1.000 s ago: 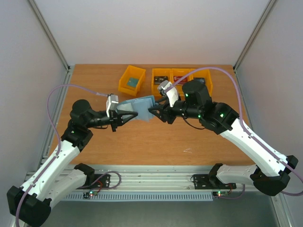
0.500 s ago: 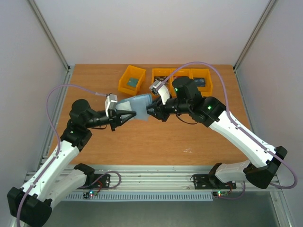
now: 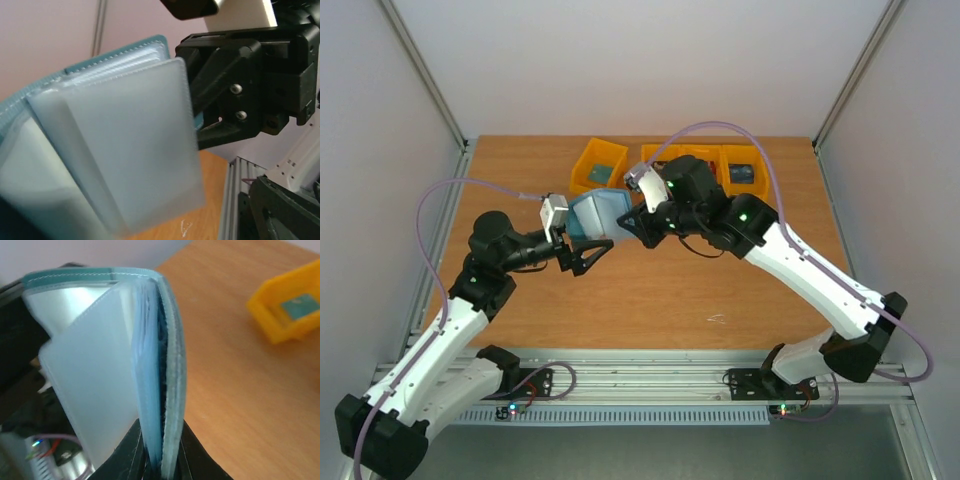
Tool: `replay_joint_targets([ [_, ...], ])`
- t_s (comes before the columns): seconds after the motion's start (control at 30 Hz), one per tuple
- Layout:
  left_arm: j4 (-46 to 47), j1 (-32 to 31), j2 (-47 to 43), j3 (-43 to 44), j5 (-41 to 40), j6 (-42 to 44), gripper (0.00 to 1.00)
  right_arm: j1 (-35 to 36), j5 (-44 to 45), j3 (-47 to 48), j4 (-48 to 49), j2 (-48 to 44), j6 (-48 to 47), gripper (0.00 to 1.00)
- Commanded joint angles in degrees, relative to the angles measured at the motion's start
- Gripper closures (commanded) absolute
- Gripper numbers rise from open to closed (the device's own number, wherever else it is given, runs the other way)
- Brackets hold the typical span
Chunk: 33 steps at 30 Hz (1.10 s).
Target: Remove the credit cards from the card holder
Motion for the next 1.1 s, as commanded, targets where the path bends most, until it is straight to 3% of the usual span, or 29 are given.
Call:
replay_joint_targets([
  [0.0, 0.90, -0.07, 0.22, -0.25, -5.33, 1.62, 0.01, 4.58, 30.88, 11.08, -14.21, 6.56, 3.31, 0.99],
  [0.1, -0.43, -0.07, 0.37, -0.38, -8.90, 2.73, 0.01, 7.54, 38.62, 17.66, -19.22, 11.23, 3.66, 0.99],
  [0.4, -1.68, 0.56, 1.35, -1.12, -19.01, -2.31, 0.01, 10.21, 36.44, 20.38, -18.24, 13.91, 1.73, 0.99],
  [0.7, -1.42, 1.56, 2.01, -1.91, -19.03, -5.56, 0.02, 9.95, 21.12, 18.82, -13.30, 10.89, -1.98, 0.99],
  [0.8, 0.26, 2.39, 1.48, -2.62, -16.16, -7.04, 0.16, 7.76, 15.53, 14.52, -10.44, 6.62, -2.56, 0.99],
  [0.9, 2.15, 2.71, 1.20, -3.10, -12.19, -9.14, 0.53, 4.70, 8.73, 10.47, -8.30, 3.06, -2.50, 0.99],
  [1.07, 5.83, 2.75, 1.24, -2.71, -3.07, -8.26, 0.93, 2.38, -0.83, 6.46, -5.46, -0.47, -2.97, 0.98],
])
